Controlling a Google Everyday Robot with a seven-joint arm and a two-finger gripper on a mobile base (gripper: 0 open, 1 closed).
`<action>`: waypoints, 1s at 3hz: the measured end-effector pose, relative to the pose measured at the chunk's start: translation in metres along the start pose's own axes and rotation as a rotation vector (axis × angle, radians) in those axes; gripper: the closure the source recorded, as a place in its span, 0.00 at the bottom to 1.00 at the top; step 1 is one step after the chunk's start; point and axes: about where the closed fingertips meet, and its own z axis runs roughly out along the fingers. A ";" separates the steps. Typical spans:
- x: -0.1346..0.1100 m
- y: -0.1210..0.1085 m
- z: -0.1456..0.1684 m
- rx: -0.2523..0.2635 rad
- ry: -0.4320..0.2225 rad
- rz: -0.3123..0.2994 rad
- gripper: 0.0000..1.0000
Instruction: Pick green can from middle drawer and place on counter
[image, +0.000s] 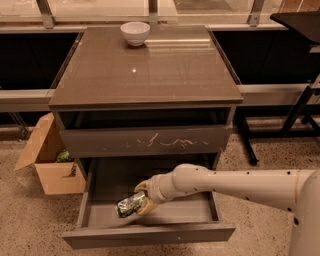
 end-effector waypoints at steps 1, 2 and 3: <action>0.004 0.000 -0.005 0.009 0.001 0.008 1.00; -0.009 -0.010 -0.027 0.049 -0.022 0.007 1.00; -0.012 -0.020 -0.060 0.102 -0.043 0.036 1.00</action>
Offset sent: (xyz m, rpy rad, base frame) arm 0.0059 -0.0173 0.0413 0.0430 -0.0540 -0.0444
